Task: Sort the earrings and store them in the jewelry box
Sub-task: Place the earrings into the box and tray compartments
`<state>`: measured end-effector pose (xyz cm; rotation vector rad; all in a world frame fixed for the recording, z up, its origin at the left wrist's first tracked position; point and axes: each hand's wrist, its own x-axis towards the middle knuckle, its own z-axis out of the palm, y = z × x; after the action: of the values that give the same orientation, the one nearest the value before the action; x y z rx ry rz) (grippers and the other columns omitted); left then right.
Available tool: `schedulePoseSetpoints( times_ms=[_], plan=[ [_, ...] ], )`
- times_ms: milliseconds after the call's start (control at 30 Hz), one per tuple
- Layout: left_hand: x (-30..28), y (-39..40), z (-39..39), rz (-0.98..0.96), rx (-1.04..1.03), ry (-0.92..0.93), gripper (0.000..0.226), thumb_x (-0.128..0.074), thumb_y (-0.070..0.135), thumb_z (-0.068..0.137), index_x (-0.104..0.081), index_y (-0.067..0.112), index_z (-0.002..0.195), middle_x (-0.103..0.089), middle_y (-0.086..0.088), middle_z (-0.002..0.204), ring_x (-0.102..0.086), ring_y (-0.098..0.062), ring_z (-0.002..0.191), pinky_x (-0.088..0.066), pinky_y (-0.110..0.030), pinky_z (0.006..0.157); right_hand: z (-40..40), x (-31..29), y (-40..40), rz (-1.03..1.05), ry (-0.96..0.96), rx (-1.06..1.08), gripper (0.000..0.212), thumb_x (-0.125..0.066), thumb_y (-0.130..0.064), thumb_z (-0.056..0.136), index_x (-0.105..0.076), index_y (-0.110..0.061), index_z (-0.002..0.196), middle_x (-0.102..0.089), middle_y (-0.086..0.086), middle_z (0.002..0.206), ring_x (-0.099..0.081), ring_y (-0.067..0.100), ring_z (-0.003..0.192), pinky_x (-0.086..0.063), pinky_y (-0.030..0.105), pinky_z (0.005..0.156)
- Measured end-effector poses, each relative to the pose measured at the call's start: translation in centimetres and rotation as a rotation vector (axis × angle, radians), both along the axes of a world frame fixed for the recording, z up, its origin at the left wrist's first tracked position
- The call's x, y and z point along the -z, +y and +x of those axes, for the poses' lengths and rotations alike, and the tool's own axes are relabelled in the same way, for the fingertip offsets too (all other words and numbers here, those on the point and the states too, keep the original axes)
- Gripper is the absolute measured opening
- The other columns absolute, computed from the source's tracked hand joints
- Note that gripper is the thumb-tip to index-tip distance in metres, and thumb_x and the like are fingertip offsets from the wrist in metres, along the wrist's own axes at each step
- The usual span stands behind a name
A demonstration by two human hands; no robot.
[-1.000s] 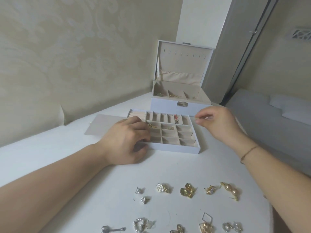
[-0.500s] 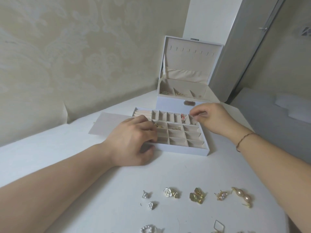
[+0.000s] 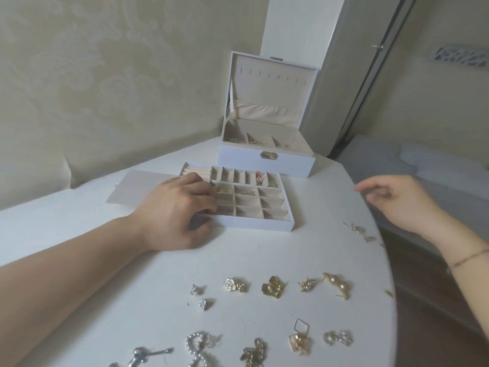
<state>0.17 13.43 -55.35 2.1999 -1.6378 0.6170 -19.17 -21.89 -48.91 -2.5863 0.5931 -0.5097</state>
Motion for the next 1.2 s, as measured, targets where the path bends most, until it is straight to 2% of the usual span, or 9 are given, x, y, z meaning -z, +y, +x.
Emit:
schedulePoseSetpoints(
  times_ms=[133,200,300,467,567,733,867,1067,1200],
  plan=[
    [0.0,0.0,-0.1,-0.003,-0.004,-0.021,0.021,-0.056,0.036,0.072,-0.067,0.02,0.08,-0.066,0.007,0.097,-0.057,-0.022,0.089,-0.045,-0.027,0.071,-3.6,2.1,0.4,-0.06,0.246,0.048,0.011,-0.067,-0.026,0.088,-0.066,-0.032,0.098,-0.067,-0.01,0.094,-0.062,0.012,0.085,-0.043,0.028,0.075],
    [-0.1,0.0,-0.2,-0.003,-0.008,-0.024,0.021,-0.056,0.036,0.071,-0.067,0.02,0.079,-0.066,0.008,0.096,-0.057,-0.021,0.088,-0.046,-0.027,0.07,-4.0,3.8,0.5,-0.121,0.225,0.093,0.017,-0.07,-0.04,0.083,-0.069,-0.028,0.095,-0.065,-0.009,0.091,-0.061,0.013,0.082,-0.046,0.031,0.076],
    [-0.1,0.0,-0.2,0.0,-0.014,-0.023,0.022,-0.056,0.036,0.071,-0.067,0.021,0.081,-0.066,0.008,0.097,-0.057,-0.021,0.089,-0.047,-0.028,0.071,-3.8,5.6,1.1,-0.217,0.144,0.14,0.019,-0.07,-0.044,0.08,-0.07,-0.027,0.086,-0.059,-0.006,0.084,-0.059,0.017,0.079,-0.05,0.035,0.074],
    [-0.1,0.1,-0.2,0.003,-0.019,-0.011,0.018,-0.061,0.033,0.07,-0.067,0.021,0.082,-0.066,0.008,0.097,-0.058,-0.022,0.09,-0.049,-0.029,0.071,-3.0,6.4,1.8,-0.24,0.007,0.119,0.002,-0.07,-0.028,0.084,-0.072,-0.028,0.084,-0.06,-0.01,0.081,-0.062,0.016,0.078,-0.053,0.038,0.067],
    [0.0,0.2,-0.1,0.007,-0.008,-0.001,0.017,-0.067,0.029,0.068,-0.067,0.021,0.083,-0.066,0.008,0.097,-0.058,-0.021,0.09,-0.048,-0.028,0.072,-2.7,6.5,1.8,-0.269,0.005,0.078,0.007,-0.069,-0.018,0.086,-0.072,-0.024,0.082,-0.059,-0.009,0.08,-0.059,0.015,0.074,-0.051,0.035,0.065],
    [-0.1,0.2,0.0,-0.002,0.008,0.015,0.015,-0.065,0.03,0.069,-0.066,0.021,0.082,-0.065,0.009,0.096,-0.058,-0.021,0.089,-0.051,-0.031,0.071,-2.3,6.8,1.1,-0.255,0.006,0.029,0.015,-0.072,-0.003,0.082,-0.07,-0.017,0.077,-0.059,-0.006,0.075,-0.057,0.016,0.071,-0.037,0.013,0.063],
    [-0.1,0.1,0.0,-0.016,0.014,0.028,0.015,-0.064,0.032,0.071,-0.066,0.022,0.081,-0.066,0.009,0.095,-0.057,-0.021,0.088,-0.051,-0.032,0.072,-1.7,6.1,2.3,-0.185,-0.045,-0.009,0.026,-0.073,0.002,0.08,-0.066,-0.022,0.072,-0.063,-0.006,0.075,-0.058,0.007,0.072,-0.037,0.001,0.066],
    [0.0,0.2,0.1,-0.04,0.015,0.046,0.013,-0.062,0.033,0.073,-0.066,0.023,0.081,-0.066,0.011,0.093,-0.057,-0.019,0.088,-0.05,-0.03,0.072,4.2,3.2,6.3,-0.118,-0.204,-0.122,0.021,-0.07,-0.002,0.083,-0.068,-0.021,0.075,-0.063,-0.007,0.075,-0.058,0.006,0.073,-0.04,0.011,0.066],
    [0.0,0.3,0.2,-0.04,0.03,0.046,0.013,-0.062,0.033,0.074,-0.066,0.022,0.081,-0.065,0.01,0.092,-0.057,-0.02,0.087,-0.05,-0.03,0.073,8.3,2.2,7.8,-0.154,-0.117,-0.185,0.01,-0.067,-0.005,0.086,-0.071,-0.014,0.082,-0.062,0.0,0.081,-0.054,0.01,0.073,-0.036,0.008,0.065]
  ],
)
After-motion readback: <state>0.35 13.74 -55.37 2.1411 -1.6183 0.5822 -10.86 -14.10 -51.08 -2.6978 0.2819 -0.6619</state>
